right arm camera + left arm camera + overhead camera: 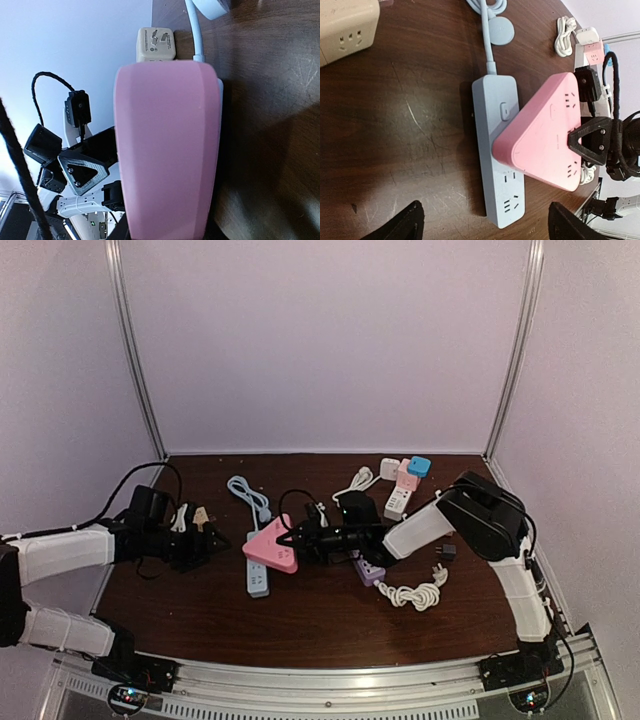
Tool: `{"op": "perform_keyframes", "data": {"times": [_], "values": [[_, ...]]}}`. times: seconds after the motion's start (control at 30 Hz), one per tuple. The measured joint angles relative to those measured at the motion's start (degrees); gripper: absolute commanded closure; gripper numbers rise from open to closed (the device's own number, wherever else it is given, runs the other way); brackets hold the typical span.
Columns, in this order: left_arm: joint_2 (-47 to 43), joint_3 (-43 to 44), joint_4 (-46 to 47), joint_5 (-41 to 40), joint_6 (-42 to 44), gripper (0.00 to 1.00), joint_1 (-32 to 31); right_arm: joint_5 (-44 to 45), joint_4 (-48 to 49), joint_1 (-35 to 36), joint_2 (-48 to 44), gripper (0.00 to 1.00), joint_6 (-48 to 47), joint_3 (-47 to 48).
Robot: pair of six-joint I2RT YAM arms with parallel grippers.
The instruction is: Pull the plug off the socket
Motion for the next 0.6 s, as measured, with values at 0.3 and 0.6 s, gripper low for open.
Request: {"op": "perform_keyframes", "data": {"times": [0.3,0.6], "values": [[0.0,-6.5,7.9,3.3,-3.4,0.19,-0.3,-0.7,5.2,0.1,1.7,0.93,7.1,0.0],[1.6,-12.1,19.3,6.6,-8.9,0.15,-2.2,-1.0,8.4,0.1,1.7,0.94,11.5,0.1]]}}
